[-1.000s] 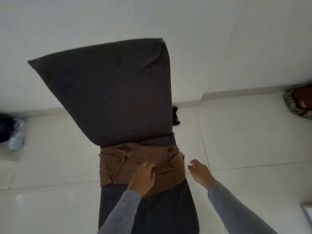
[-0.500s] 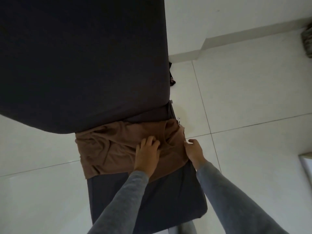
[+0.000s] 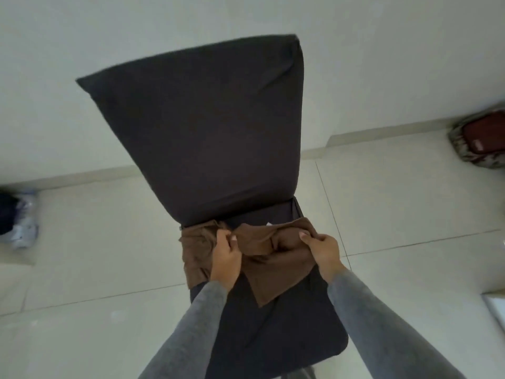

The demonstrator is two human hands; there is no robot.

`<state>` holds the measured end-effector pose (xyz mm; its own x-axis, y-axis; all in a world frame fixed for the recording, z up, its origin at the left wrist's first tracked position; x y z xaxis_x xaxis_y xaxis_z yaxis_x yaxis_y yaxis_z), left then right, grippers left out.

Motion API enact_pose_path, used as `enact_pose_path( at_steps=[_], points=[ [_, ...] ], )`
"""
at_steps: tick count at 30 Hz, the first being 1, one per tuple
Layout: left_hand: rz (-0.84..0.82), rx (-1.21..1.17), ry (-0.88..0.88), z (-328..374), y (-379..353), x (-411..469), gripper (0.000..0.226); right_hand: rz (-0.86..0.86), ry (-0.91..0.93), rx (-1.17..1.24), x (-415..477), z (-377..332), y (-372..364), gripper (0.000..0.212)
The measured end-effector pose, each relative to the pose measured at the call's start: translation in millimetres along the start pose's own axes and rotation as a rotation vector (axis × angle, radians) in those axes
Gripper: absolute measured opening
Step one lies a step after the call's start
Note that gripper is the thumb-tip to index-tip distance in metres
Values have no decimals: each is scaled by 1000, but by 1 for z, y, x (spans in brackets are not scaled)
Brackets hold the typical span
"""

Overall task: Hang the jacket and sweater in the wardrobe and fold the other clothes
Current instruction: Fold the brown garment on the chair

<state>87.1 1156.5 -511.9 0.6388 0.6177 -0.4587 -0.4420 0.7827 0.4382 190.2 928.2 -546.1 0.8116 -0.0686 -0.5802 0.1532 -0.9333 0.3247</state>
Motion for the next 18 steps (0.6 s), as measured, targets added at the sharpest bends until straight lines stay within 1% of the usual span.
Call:
enact_pose_path(
  at_steps=[1, 3, 5, 8, 10, 12, 13, 15, 18],
  points=[
    [8, 1, 2, 4, 18, -8, 10, -10, 37, 1, -16, -12, -3, 21],
    [44, 58, -45, 10, 54, -21, 8, -30, 129, -14, -44, -36, -7, 23],
    [46, 77, -106, 20, 97, -40, 9, -46, 227, -22, -83, -66, -14, 21],
    [50, 85, -174, 40, 159, -66, 11, -54, 319, 34, -135, -109, -24, 24],
    [76, 99, -212, 58, 199, -83, 22, -46, 399, 78, -167, -143, -30, 18],
    [142, 125, -251, 76, 246, -107, 38, -41, 517, 96, -208, -180, -35, 13],
    [171, 147, -266, 84, 264, -115, 42, -35, 564, 98, -225, -196, -35, 13],
    [250, 179, -315, 102, 301, -132, 38, -22, 648, 109, -260, -228, -34, 14],
    [406, 152, -429, 130, 352, -160, 25, -4, 779, 94, -307, -270, -28, 9]
  ],
)
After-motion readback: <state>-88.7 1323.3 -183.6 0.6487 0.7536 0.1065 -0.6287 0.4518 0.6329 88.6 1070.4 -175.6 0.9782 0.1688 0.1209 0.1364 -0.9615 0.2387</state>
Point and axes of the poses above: each hand's wrist, its own x-axis towards the middle knuckle, its own y-axis out of the back of the hand, z = x × y, the point moved 8 cm from there along x, towards the middle knuckle, and after that the axes turned 7 degrees about y, right-handed, at the moved point
